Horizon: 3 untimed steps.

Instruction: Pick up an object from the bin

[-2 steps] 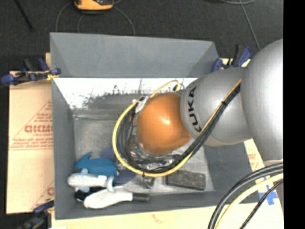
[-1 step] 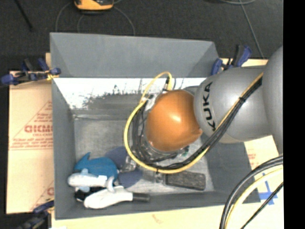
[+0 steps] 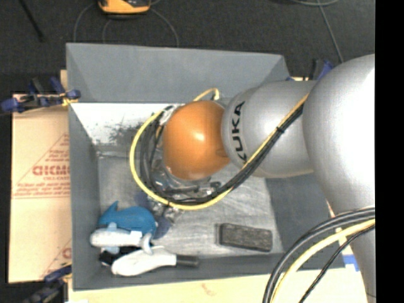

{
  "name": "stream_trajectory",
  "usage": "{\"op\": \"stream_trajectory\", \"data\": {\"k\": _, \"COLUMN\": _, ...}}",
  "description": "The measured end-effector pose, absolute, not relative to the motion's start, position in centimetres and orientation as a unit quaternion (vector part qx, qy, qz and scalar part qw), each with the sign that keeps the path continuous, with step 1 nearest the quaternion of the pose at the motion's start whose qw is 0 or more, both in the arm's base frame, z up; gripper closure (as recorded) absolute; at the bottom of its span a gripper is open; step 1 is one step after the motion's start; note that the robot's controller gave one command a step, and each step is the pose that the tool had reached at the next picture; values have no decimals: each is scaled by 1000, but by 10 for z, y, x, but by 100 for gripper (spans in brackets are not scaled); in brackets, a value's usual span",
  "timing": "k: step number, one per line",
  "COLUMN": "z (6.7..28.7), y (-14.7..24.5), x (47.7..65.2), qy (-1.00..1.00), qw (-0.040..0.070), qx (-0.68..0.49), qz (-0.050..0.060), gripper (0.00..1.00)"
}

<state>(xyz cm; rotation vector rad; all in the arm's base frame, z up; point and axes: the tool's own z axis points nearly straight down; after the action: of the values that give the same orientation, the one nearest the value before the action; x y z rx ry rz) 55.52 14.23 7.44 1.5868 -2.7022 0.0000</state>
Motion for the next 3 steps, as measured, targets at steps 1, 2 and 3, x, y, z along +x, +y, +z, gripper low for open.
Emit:
{"op": "stream_trajectory", "data": {"k": 1, "z": 74, "y": 142, "x": 555, "qy": -863, "qw": 4, "qx": 506, "qz": 0, "gripper": 100}}
{"op": "stream_trajectory", "data": {"k": 2, "z": 75, "y": 124, "x": 566, "qy": -853, "qw": -4, "qx": 522, "qz": -3, "gripper": 100}}
{"op": "stream_trajectory", "data": {"k": 3, "z": 110, "y": 132, "x": 559, "qy": -850, "qw": -1, "qx": 527, "qz": 0, "gripper": 100}}
